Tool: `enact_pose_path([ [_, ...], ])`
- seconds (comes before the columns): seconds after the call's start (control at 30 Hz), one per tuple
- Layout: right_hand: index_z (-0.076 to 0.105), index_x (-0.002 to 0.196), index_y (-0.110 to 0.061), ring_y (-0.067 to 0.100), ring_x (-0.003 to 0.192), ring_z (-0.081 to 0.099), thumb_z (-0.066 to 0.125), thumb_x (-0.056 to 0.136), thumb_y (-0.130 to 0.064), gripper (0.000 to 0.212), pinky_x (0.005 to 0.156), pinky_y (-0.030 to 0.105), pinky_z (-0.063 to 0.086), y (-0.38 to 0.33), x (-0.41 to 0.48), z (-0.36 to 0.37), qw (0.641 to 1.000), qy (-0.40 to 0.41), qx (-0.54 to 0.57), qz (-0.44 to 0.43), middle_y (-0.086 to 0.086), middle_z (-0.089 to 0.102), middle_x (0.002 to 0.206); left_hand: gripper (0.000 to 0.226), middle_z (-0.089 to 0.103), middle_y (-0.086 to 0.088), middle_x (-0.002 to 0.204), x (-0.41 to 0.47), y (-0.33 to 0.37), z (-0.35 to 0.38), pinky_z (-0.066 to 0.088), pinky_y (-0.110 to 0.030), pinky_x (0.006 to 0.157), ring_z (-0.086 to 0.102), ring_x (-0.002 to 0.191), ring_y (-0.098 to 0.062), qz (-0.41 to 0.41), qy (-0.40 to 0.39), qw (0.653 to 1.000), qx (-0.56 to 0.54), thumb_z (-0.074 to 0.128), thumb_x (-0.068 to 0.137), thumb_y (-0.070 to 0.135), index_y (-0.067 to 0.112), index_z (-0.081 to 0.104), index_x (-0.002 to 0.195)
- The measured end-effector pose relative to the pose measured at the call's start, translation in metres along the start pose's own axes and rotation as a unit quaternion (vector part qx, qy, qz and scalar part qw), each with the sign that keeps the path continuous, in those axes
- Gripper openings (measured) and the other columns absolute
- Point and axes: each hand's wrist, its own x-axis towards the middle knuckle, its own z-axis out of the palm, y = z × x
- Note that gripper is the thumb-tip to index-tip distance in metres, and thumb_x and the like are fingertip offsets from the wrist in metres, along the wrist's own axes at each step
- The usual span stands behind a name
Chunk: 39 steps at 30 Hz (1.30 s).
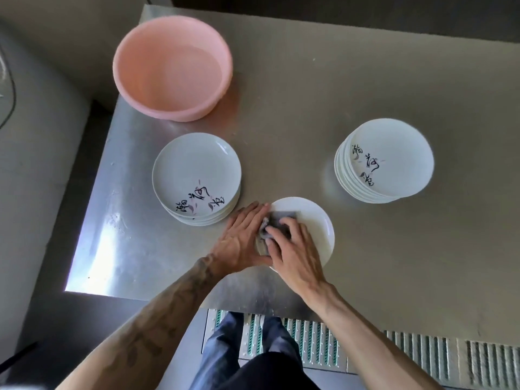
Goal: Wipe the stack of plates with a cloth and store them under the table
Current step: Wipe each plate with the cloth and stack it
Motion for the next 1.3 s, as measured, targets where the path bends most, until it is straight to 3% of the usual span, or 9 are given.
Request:
enact_pose_path([
  [0.13,0.059,0.138,-0.026,0.03,0.125,0.048,0.057,0.1,-0.033,0.039,0.107,0.041,0.043,0.032,0.017,-0.009,0.997,0.001,-0.077,-0.03,0.009,0.048,0.145,0.132,0.023,0.0,0.169,0.001,-0.001,0.003,0.008,-0.038,0.129,0.013,0.158,-0.014,-0.01,0.006,1.0,-0.005,0.072,0.066,0.085,0.013,0.018,0.163],
  [0.23,0.058,0.14,-0.026,0.029,0.117,0.049,0.06,0.098,-0.034,0.043,0.103,0.04,0.044,0.054,0.001,-0.02,0.992,0.036,-0.116,0.021,0.009,0.049,0.142,0.132,0.02,0.003,0.17,0.0,-0.003,0.008,0.009,-0.041,0.129,0.011,0.158,-0.014,-0.014,0.017,1.0,-0.011,0.068,0.065,0.088,0.017,0.017,0.164],
  [0.37,0.058,0.138,-0.029,0.024,0.115,0.048,0.062,0.094,-0.034,0.044,0.102,0.037,0.045,0.052,-0.043,-0.019,0.996,0.01,-0.078,0.033,0.002,0.048,0.137,0.133,0.013,0.006,0.172,-0.001,-0.007,0.014,0.006,-0.042,0.129,0.003,0.159,-0.011,-0.004,0.013,1.0,0.021,0.06,0.064,0.096,0.024,0.014,0.165],
  [0.5,0.058,0.14,-0.03,0.025,0.119,0.047,0.063,0.095,-0.037,0.046,0.106,0.037,0.041,0.035,-0.022,-0.008,0.997,-0.03,-0.047,-0.045,0.003,0.047,0.145,0.134,0.012,0.005,0.172,-0.001,-0.007,0.015,0.004,-0.039,0.129,0.001,0.159,-0.012,0.007,0.018,0.999,0.039,0.058,0.063,0.098,0.023,0.015,0.165],
  [0.67,0.061,0.135,-0.027,0.026,0.12,0.048,0.065,0.093,-0.037,0.043,0.105,0.041,0.041,0.036,0.014,-0.009,0.998,0.029,-0.048,0.01,0.003,0.049,0.142,0.135,0.014,0.004,0.172,-0.001,-0.005,0.014,0.006,-0.041,0.129,0.003,0.159,-0.012,0.004,0.021,0.999,0.043,0.06,0.063,0.097,0.021,0.015,0.165],
  [0.87,0.058,0.134,-0.029,0.024,0.12,0.047,0.059,0.094,-0.042,0.042,0.102,0.042,0.046,0.033,-0.016,-0.009,0.992,-0.063,-0.06,-0.095,0.001,0.046,0.141,0.138,0.018,0.001,0.171,-0.001,-0.007,0.015,0.012,-0.045,0.129,0.009,0.159,-0.015,0.021,0.039,0.998,0.044,0.059,0.06,0.099,0.015,0.022,0.163],
  [1.07,0.059,0.137,-0.03,0.022,0.122,0.048,0.063,0.093,-0.042,0.045,0.105,0.035,0.046,0.074,-0.045,-0.04,0.995,-0.038,-0.088,-0.01,0.0,0.046,0.143,0.142,0.017,0.001,0.172,0.001,-0.009,0.02,0.014,-0.048,0.128,0.007,0.159,-0.014,0.002,0.032,0.998,0.048,0.056,0.056,0.103,0.018,0.019,0.164],
  [1.23,0.06,0.138,-0.03,0.023,0.126,0.048,0.062,0.095,-0.045,0.045,0.11,0.038,0.042,0.051,-0.044,-0.016,0.993,-0.066,-0.041,-0.09,-0.001,0.046,0.149,0.142,0.015,0.001,0.172,0.001,-0.011,0.019,0.013,-0.048,0.128,0.006,0.159,-0.016,0.016,0.024,0.998,0.062,0.053,0.056,0.104,0.018,0.018,0.164],
  [1.3,0.056,0.143,-0.029,0.024,0.129,0.046,0.064,0.094,-0.046,0.052,0.113,0.037,0.038,0.049,-0.02,-0.013,0.995,-0.044,-0.053,-0.074,0.001,0.044,0.151,0.142,0.014,0.001,0.172,0.001,-0.011,0.019,0.013,-0.047,0.128,0.005,0.159,-0.016,0.016,0.019,0.997,0.068,0.052,0.057,0.104,0.018,0.017,0.164],
])
